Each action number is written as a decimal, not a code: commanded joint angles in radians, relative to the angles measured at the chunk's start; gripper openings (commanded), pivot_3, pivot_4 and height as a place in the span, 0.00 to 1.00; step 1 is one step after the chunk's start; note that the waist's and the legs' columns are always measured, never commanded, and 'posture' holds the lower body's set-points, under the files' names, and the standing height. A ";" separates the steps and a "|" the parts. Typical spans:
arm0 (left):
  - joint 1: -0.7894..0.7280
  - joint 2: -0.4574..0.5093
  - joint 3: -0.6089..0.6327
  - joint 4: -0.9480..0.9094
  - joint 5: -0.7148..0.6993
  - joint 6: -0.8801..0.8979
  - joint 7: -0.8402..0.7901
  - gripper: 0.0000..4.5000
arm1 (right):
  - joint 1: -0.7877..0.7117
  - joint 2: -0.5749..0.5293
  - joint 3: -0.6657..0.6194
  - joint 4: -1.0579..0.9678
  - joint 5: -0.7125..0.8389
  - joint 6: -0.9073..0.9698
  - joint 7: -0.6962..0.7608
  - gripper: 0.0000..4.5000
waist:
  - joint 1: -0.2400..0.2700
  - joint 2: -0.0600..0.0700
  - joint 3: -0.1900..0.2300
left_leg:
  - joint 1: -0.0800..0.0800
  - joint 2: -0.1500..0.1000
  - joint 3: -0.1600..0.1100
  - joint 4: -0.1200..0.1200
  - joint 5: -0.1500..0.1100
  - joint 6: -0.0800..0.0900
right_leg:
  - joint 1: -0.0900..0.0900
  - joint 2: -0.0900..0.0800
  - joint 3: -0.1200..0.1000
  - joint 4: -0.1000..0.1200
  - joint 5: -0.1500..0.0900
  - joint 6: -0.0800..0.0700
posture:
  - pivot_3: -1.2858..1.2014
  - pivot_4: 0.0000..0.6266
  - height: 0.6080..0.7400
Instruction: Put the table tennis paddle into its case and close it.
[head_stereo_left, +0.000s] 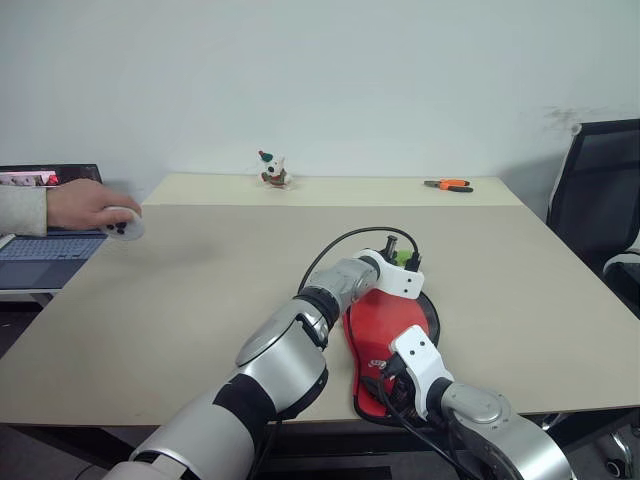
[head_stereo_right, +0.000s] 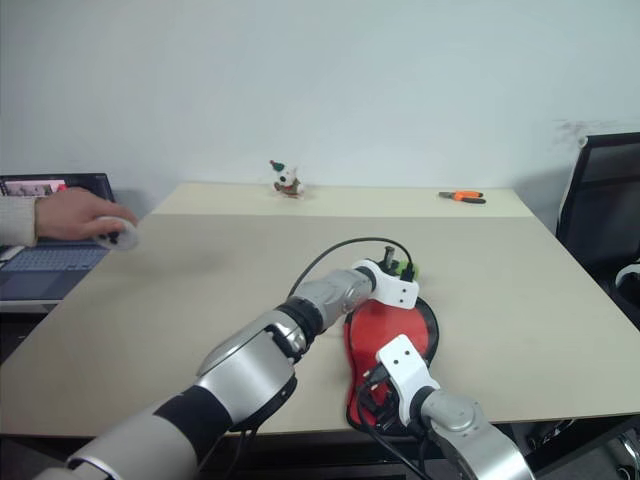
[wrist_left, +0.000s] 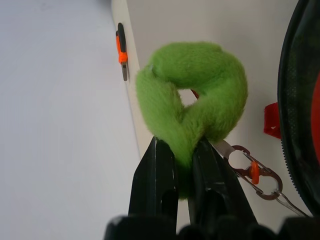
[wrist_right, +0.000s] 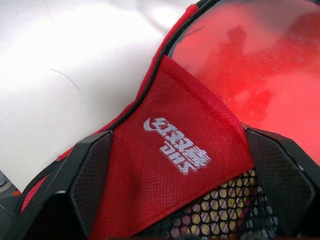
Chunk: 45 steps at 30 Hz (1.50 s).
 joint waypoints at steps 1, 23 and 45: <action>-0.035 -0.024 0.013 -0.033 -0.018 -0.016 -0.005 0.00 | 0.095 0.004 0.122 0.085 0.062 0.134 0.038 1.00 | 0.000 0.000 0.000 | 0.000 0.000 0.000 0.000 0.000 0.000 | 0.000 0.000 0.000 0.000 0.000 0.000 | 0.52 0.24 1.00; 0.043 -0.026 0.087 -0.042 -0.109 -0.057 -0.200 0.99 | 0.005 -0.004 0.102 0.186 0.057 0.086 0.085 1.00 | -0.003 -0.001 -0.022 | 0.005 0.001 0.001 -0.001 -0.001 0.001 | 0.003 0.001 0.000 0.001 -0.002 -0.001 | 0.52 0.24 1.00; -0.035 0.198 0.412 -0.079 -0.459 -0.013 -0.769 0.99 | -0.253 0.002 0.063 0.524 0.009 -0.110 0.246 1.00 | -0.060 -0.001 -0.022 | 0.027 0.003 0.003 -0.001 -0.001 0.001 | 0.019 0.001 0.004 0.002 0.000 0.002 | 0.52 0.24 1.00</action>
